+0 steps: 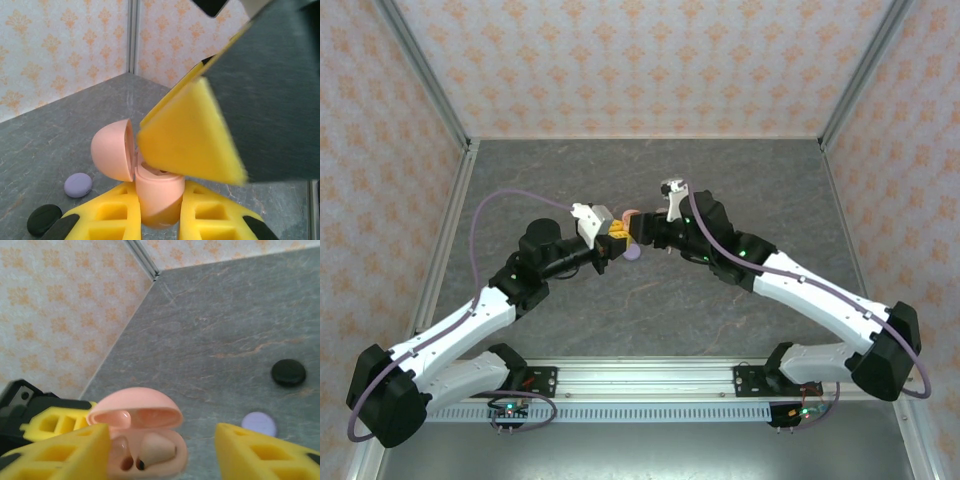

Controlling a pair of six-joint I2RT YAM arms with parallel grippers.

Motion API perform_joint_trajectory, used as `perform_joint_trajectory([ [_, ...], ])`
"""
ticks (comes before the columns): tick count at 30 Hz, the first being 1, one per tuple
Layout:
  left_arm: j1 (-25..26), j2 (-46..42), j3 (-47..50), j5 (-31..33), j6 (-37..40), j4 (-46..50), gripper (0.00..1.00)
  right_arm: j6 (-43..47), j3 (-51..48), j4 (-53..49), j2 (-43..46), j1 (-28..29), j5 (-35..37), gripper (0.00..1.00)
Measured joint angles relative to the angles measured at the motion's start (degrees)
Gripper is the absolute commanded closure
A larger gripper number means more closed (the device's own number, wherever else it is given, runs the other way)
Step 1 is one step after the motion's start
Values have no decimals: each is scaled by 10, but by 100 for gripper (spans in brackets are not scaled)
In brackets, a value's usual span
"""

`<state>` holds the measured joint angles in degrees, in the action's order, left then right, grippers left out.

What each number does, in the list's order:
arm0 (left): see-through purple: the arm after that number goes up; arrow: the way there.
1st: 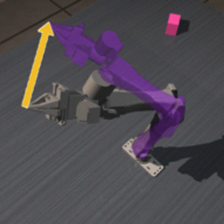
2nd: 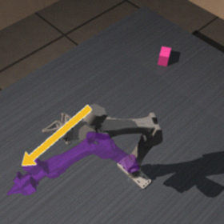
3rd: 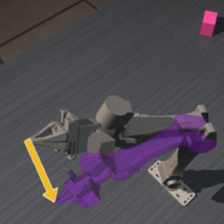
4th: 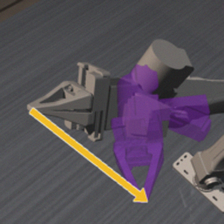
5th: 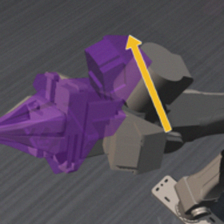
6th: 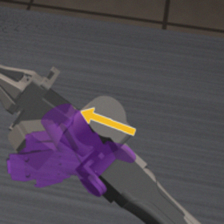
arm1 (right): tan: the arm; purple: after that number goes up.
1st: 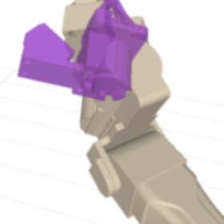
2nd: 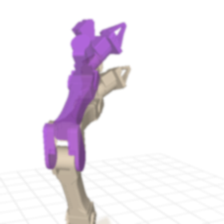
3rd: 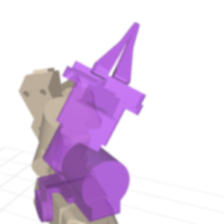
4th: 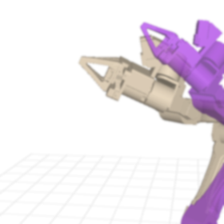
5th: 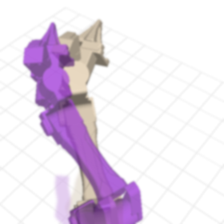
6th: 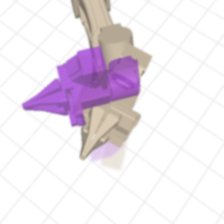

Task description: Insert the wireless bluetooth earbuds into the charging case

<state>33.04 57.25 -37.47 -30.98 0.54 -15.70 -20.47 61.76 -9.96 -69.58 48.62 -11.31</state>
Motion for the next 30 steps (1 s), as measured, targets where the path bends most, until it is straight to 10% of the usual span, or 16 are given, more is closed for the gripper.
perform_joint_trajectory([
  [6,0,-15,1,5,0,3,100,34,22,-69,64,-24,34,12],
  [13,0,-72,29,24,-1,30,100,51,47,-161,55,-111,36,19],
  [30,0,-148,61,62,-5,79,100,83,156,-313,-316,-141,48,40],
])
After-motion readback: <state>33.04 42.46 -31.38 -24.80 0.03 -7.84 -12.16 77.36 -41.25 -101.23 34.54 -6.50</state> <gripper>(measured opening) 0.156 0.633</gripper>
